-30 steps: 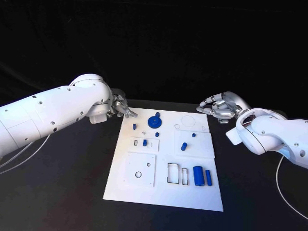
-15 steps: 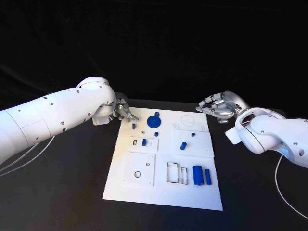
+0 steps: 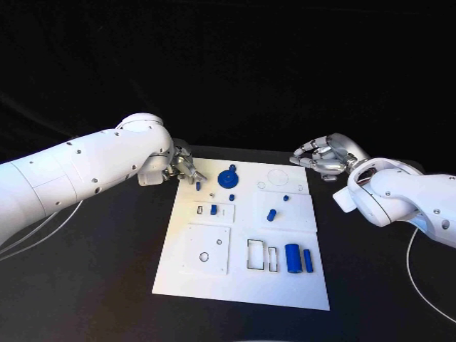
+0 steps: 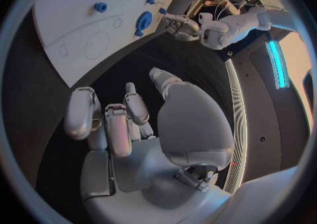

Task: Assemble the parts on the task board

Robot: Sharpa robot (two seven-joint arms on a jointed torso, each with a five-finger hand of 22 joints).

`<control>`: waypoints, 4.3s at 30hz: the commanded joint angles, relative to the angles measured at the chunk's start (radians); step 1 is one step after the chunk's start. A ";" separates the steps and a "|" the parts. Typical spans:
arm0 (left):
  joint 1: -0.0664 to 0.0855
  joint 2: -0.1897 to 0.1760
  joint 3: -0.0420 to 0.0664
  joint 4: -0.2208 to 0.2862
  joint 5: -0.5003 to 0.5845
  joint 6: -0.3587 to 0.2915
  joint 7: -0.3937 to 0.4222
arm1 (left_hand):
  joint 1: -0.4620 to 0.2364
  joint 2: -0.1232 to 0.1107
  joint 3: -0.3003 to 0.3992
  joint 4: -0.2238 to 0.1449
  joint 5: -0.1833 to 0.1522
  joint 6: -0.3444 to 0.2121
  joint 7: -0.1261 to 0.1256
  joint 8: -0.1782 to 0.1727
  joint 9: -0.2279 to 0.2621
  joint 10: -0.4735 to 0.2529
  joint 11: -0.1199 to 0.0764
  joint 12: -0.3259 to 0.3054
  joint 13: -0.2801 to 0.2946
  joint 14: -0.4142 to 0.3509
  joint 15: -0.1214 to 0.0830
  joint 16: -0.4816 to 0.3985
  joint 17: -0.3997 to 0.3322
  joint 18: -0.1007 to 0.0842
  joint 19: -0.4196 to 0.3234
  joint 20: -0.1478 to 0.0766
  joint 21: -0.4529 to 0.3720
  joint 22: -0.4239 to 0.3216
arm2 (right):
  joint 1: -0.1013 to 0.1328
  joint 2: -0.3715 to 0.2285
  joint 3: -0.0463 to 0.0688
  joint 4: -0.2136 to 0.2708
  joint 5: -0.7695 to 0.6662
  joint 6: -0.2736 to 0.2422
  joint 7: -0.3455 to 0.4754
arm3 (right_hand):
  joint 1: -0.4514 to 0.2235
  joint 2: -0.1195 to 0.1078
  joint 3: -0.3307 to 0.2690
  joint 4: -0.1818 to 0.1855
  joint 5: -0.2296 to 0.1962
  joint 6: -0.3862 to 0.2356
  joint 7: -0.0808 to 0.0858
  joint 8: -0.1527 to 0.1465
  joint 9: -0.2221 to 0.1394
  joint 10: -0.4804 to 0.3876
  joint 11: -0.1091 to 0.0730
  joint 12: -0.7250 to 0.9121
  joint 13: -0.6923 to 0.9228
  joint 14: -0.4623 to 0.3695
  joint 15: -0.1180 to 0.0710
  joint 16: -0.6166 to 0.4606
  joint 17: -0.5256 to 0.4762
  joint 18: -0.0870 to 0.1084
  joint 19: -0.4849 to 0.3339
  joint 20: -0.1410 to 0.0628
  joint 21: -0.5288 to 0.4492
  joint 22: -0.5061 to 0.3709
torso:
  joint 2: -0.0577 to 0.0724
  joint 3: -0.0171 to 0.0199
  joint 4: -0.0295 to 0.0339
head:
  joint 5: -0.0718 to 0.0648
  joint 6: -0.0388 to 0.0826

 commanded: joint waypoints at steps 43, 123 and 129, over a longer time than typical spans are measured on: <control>-0.006 0.026 -0.013 -0.038 0.036 -0.006 0.022 | 0.109 0.050 0.038 -0.003 0.003 0.031 -0.015 0.020 -0.004 0.028 -0.016 0.019 0.012 0.065 -0.018 0.015 0.117 0.003 0.026 -0.014 0.017 0.029 | -0.001 0.002 0.000 0.004 -0.006 0.016 0.008 | -0.002 0.004 0.001 0.004 0.006 -0.008 -0.002 0.006 0.002 -0.004 -0.001 -0.003 0.000 0.060 -0.007 -0.004 0.068 0.019 -0.006 0.001 -0.003 -0.001 | 0.000 0.0003 -0.0006 | -0.003 -0.006; -0.076 -0.182 -0.030 0.343 0.011 -0.170 -0.003 | 0.055 -0.041 0.589 -0.262 0.141 0.044 -0.041 0.175 0.056 0.130 -0.045 0.074 0.065 0.085 -0.044 0.047 0.185 -0.017 0.094 -0.039 0.073 0.138 | -0.012 -0.005 0.000 0.001 -0.014 0.028 0.007 | 0.010 0.008 0.000 0.007 0.038 -0.008 -0.003 0.013 0.002 -0.002 -0.003 -0.003 -0.002 0.060 -0.008 -0.006 0.065 0.019 -0.005 -0.001 -0.007 -0.002 | -0.005 -0.0001 0.0060 | 0.009 -0.010; -0.076 -0.174 -0.031 0.336 0.001 -0.149 -0.012 | 0.055 -0.041 0.590 -0.262 0.141 0.044 -0.041 0.176 0.056 0.130 -0.045 0.073 0.063 0.086 -0.044 0.047 0.186 -0.016 0.092 -0.039 0.072 0.136 | -0.012 -0.004 0.000 0.001 -0.014 0.027 0.009 | 0.010 0.008 0.000 0.007 0.038 -0.008 -0.003 0.013 0.002 -0.002 -0.003 -0.003 -0.002 0.060 -0.008 -0.006 0.065 0.019 -0.005 -0.001 -0.007 -0.002 | -0.005 0.0001 0.0047 | 0.011 -0.012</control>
